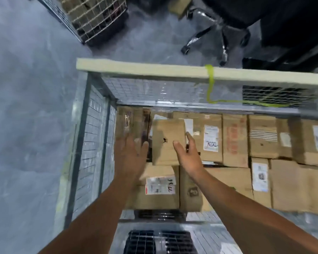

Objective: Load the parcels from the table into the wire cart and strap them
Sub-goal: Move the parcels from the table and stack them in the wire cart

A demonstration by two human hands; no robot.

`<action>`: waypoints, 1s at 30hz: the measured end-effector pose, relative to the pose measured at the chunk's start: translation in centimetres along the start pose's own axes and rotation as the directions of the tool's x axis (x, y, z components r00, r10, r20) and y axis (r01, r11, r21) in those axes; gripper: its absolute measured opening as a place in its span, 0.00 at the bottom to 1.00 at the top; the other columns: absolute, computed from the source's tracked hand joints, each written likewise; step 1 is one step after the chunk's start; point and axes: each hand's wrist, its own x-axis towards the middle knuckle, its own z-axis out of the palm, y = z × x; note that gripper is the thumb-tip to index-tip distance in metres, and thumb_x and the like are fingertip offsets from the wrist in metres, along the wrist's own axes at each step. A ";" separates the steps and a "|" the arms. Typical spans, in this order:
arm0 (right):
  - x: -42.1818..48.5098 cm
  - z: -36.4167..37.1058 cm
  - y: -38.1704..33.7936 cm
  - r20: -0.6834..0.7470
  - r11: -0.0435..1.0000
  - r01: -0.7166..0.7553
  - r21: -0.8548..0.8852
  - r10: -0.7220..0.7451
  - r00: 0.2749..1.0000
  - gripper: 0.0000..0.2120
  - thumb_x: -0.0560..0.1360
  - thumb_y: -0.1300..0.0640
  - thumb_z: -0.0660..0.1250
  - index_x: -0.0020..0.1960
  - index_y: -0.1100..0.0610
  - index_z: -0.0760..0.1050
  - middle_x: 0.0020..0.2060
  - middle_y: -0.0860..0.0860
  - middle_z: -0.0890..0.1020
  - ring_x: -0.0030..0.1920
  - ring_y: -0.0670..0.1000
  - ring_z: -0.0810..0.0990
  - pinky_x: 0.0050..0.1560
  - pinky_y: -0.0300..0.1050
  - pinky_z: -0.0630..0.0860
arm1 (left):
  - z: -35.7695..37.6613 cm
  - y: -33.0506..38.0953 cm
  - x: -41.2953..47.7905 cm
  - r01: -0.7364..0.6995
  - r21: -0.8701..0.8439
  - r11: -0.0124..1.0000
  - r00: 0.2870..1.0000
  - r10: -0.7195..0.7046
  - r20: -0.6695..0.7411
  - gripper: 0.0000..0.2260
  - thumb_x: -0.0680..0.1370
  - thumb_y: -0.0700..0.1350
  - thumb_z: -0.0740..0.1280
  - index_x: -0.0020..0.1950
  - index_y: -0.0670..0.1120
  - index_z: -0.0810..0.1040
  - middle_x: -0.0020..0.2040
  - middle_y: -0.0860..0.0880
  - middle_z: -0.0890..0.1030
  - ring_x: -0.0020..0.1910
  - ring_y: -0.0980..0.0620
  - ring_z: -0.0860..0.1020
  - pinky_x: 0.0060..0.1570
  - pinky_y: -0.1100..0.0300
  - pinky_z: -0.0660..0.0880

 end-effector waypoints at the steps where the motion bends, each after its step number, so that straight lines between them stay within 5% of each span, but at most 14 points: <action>1: 2.7 1.2 0.7 -0.001 1.000 0.007 -0.008 -0.007 1.000 0.35 0.82 0.43 0.66 0.83 0.46 0.54 0.80 0.50 0.64 0.79 0.52 0.63 0.77 0.48 0.62 | 1.5 -0.8 1.9 -0.024 0.050 0.998 0.999 0.025 -0.020 0.30 0.82 0.60 0.59 0.81 0.48 0.64 0.81 0.42 0.63 0.80 0.40 0.59 0.79 0.39 0.57; 6: 12.7 6.7 3.1 -0.038 0.992 0.102 -0.071 -0.105 0.994 0.31 0.83 0.42 0.64 0.82 0.43 0.57 0.72 0.39 0.69 0.71 0.45 0.71 0.70 0.42 0.67 | 7.5 -4.2 9.8 -0.003 0.239 0.971 0.998 0.020 -0.067 0.33 0.82 0.66 0.56 0.84 0.57 0.53 0.86 0.51 0.46 0.84 0.41 0.44 0.78 0.41 0.41; 10: 15.0 7.0 5.7 -0.103 0.989 0.072 -0.128 -0.085 0.991 0.33 0.78 0.30 0.59 0.80 0.32 0.52 0.51 0.29 0.76 0.46 0.31 0.77 0.50 0.25 0.70 | 9.5 -5.5 11.6 0.021 0.270 0.963 0.998 -0.003 -0.066 0.34 0.82 0.62 0.61 0.84 0.59 0.51 0.86 0.52 0.42 0.84 0.42 0.40 0.81 0.41 0.40; 13: 14.8 5.8 5.4 0.042 0.982 -0.033 -0.185 0.041 0.998 0.40 0.73 0.21 0.54 0.79 0.29 0.43 0.59 0.48 0.77 0.58 0.48 0.79 0.62 0.44 0.73 | 9.1 -5.2 11.3 0.035 0.296 0.954 0.999 -0.026 -0.034 0.34 0.82 0.62 0.62 0.84 0.58 0.52 0.86 0.51 0.41 0.84 0.43 0.39 0.81 0.41 0.41; 16: 14.5 4.0 2.6 0.090 0.974 -0.049 -0.222 0.071 0.993 0.43 0.76 0.24 0.56 0.83 0.37 0.42 0.80 0.48 0.65 0.77 0.56 0.68 0.77 0.56 0.65 | 7.6 -3.8 11.1 0.061 0.299 0.952 0.997 -0.069 0.017 0.34 0.82 0.63 0.60 0.84 0.57 0.50 0.86 0.51 0.42 0.84 0.44 0.39 0.81 0.40 0.41; 23: 3.5 -6.1 -4.6 0.007 0.967 0.063 -0.246 -0.063 0.998 0.36 0.81 0.37 0.63 0.84 0.46 0.54 0.82 0.49 0.61 0.81 0.51 0.60 0.71 0.40 0.58 | 2.6 3.8 4.3 -0.068 0.296 0.953 0.993 0.037 0.108 0.36 0.82 0.64 0.59 0.85 0.52 0.52 0.86 0.46 0.46 0.84 0.42 0.44 0.82 0.43 0.44; 30: -19.2 -20.7 -5.5 -0.413 0.958 -0.014 -0.288 -0.111 0.904 0.32 0.82 0.44 0.66 0.82 0.52 0.62 0.78 0.54 0.68 0.78 0.52 0.64 0.77 0.46 0.59 | -0.8 17.7 -10.6 -0.419 0.145 0.896 0.875 0.356 0.327 0.31 0.82 0.60 0.66 0.80 0.44 0.68 0.82 0.40 0.63 0.82 0.39 0.59 0.80 0.45 0.54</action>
